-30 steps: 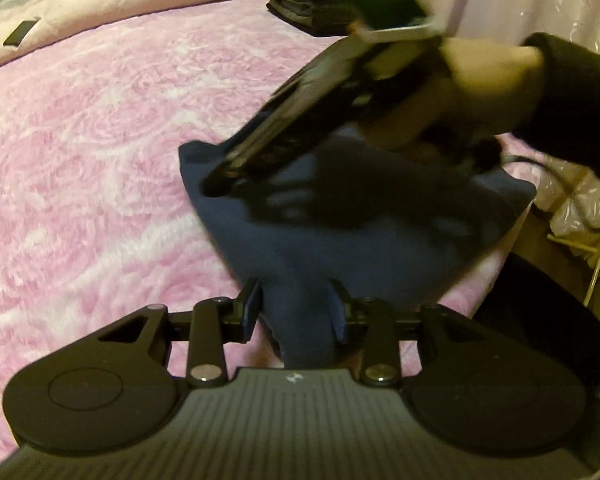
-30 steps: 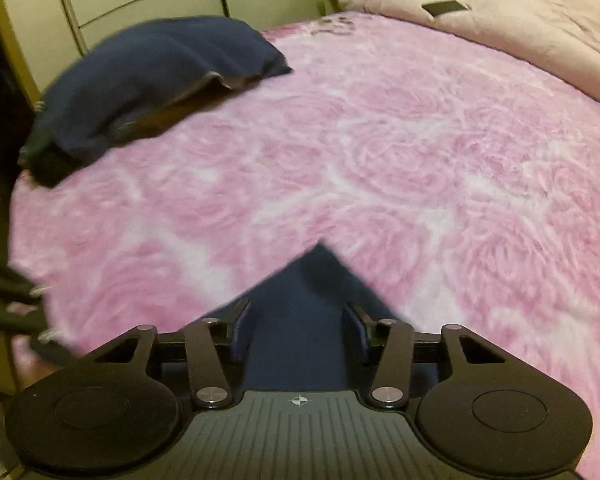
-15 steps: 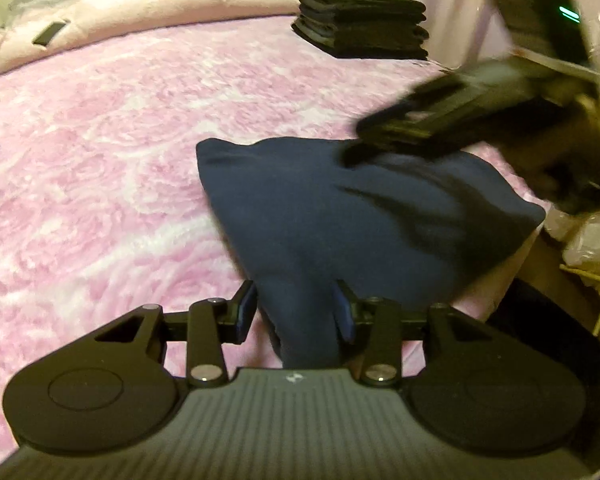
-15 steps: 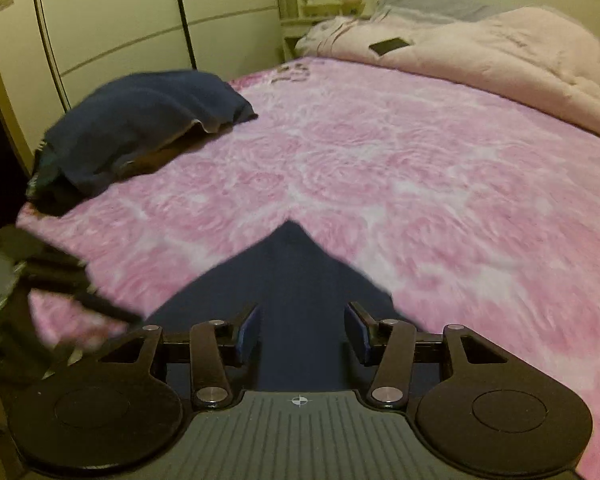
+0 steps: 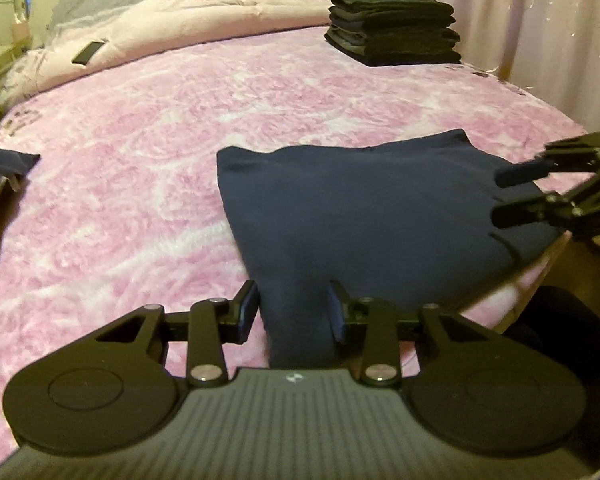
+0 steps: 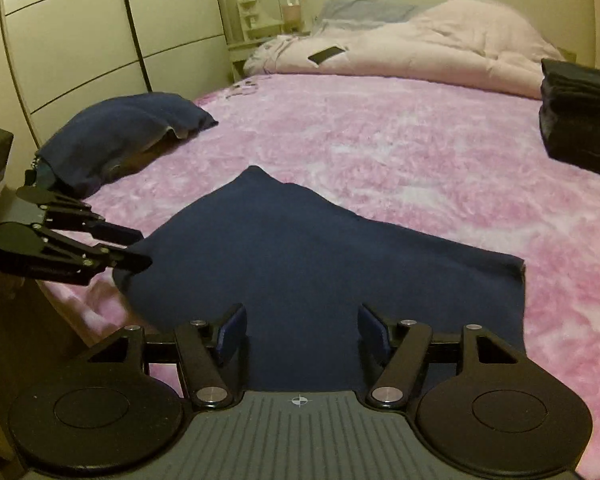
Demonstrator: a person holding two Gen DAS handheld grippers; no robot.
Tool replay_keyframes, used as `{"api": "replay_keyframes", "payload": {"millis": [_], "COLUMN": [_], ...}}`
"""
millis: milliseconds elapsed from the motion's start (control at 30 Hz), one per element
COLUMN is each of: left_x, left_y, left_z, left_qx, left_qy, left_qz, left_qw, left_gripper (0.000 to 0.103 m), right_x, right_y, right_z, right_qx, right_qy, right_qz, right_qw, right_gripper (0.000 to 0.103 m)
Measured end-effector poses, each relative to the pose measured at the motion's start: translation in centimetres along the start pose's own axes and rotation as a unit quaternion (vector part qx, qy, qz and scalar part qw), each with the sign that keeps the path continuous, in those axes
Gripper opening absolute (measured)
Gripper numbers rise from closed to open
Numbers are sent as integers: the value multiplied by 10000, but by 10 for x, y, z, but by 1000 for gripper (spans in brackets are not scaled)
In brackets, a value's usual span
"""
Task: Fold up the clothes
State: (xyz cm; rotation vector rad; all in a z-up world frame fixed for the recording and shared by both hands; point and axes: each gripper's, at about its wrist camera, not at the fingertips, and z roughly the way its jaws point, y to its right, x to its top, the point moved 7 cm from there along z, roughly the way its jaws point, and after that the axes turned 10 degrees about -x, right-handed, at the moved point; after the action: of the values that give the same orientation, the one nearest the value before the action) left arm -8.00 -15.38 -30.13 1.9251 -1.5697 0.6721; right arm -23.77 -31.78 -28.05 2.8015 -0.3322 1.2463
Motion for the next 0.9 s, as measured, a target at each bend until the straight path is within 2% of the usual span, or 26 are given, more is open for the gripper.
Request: {"api": "replay_keyframes", "payload": {"millis": [100,300,433,533,667,767,900], "left_x": [3,7,-5,-15,-12,-14,-18], "left_y": [6,22,34,41,44,54,70], "left_z": [-6,-31,-7,8,-1,-7,-3], "left_qx": [105,17,-330,-328,-457,-608,-485], "left_qy": [64,159,-248,-375,-258,-115,-84], "left_qz": [73,1014,1326,1705,1947,2473,3215], "left_qw": [9999,9947,9903,9841,9795,9669,9456], "left_gripper": [29,30,30,33,37,44,48], "right_x": [-14,-15,-28,-34,-32,-34,-36], "right_y": [2,12,21,28,15,0,-25], "right_z": [6,-19,-9,-6,-24,-31,-24], "right_qx": [-127,-187,-195,-210,-416,-259,-317], "right_qy": [-283,27,-227,-348,-110,-54,50], "right_qz": [-208,-306,-239,-148,-898,-1299,-2064], "right_qw": [9993,9994,9993,9991,9950,9912,9779], "right_gripper": [65,65,65,65,65,65,65]}}
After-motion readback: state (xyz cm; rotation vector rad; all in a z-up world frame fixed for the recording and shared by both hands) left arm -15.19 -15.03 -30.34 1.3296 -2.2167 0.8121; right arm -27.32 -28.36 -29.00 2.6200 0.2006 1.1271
